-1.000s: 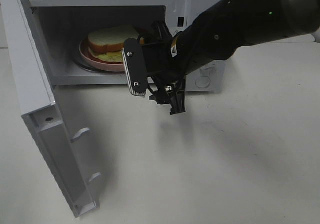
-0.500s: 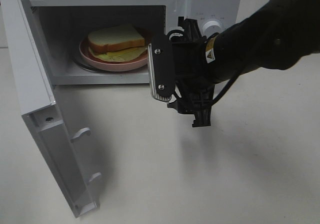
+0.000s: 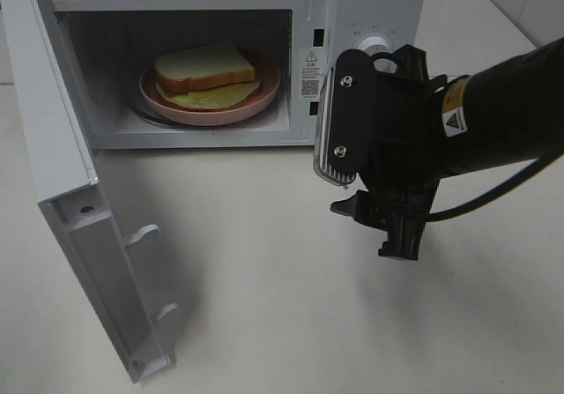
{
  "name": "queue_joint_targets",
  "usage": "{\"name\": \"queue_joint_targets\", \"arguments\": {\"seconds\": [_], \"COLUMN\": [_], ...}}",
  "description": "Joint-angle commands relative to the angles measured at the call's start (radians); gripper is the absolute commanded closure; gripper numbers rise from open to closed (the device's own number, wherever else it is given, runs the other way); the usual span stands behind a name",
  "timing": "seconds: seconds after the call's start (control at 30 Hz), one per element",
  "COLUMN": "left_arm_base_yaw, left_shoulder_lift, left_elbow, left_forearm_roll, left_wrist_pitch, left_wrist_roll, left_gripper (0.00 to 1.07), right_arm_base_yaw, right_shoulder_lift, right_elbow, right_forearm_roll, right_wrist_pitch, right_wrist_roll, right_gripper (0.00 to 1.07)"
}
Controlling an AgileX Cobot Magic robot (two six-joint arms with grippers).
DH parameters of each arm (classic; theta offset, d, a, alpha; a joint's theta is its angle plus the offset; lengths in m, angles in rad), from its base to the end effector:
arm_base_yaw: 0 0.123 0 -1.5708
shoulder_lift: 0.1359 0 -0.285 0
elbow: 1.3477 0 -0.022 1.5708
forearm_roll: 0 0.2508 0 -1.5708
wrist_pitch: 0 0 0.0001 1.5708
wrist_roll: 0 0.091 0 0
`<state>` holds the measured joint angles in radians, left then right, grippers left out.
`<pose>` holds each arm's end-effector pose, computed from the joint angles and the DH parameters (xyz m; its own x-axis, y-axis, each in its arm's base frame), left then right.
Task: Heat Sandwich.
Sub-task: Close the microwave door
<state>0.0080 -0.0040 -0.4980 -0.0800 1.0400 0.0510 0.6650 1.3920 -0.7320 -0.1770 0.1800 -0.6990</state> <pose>-0.0045 -0.0063 0.2786 -0.4338 0.0069 -0.9010 0.0586 0.9981 -0.0205 0.2197 0.1686 0.2282 0.1142 -0.8839 -0.4535 -0.7956 0.1920 -0.5745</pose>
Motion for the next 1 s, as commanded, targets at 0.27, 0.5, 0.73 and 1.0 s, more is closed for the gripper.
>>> {"name": "queue_joint_targets", "arguments": {"seconds": [0.27, 0.5, 0.73, 1.0], "left_arm_base_yaw": [0.001, 0.001, 0.001, 0.001], "left_shoulder_lift": [-0.026, -0.026, -0.026, -0.026], "left_elbow": [0.004, 0.004, 0.004, 0.004], "left_forearm_roll": [-0.002, -0.002, -0.002, -0.002], "left_wrist_pitch": [-0.003, -0.003, -0.003, -0.003], "left_wrist_roll": [-0.002, -0.002, -0.002, -0.002], "left_gripper": [0.09, 0.09, 0.09, 0.09], "right_arm_base_yaw": [0.000, 0.000, 0.000, 0.000], "right_shoulder_lift": [-0.154, -0.216, -0.279, -0.448], "right_elbow": [0.014, 0.014, 0.014, 0.014], "right_forearm_roll": [0.004, 0.002, 0.003, 0.006], "right_wrist_pitch": [0.237, 0.510, 0.691, 0.909], "right_wrist_roll": [0.385, 0.591, 0.680, 0.710], "right_gripper": [0.31, 0.31, 0.31, 0.31]}}
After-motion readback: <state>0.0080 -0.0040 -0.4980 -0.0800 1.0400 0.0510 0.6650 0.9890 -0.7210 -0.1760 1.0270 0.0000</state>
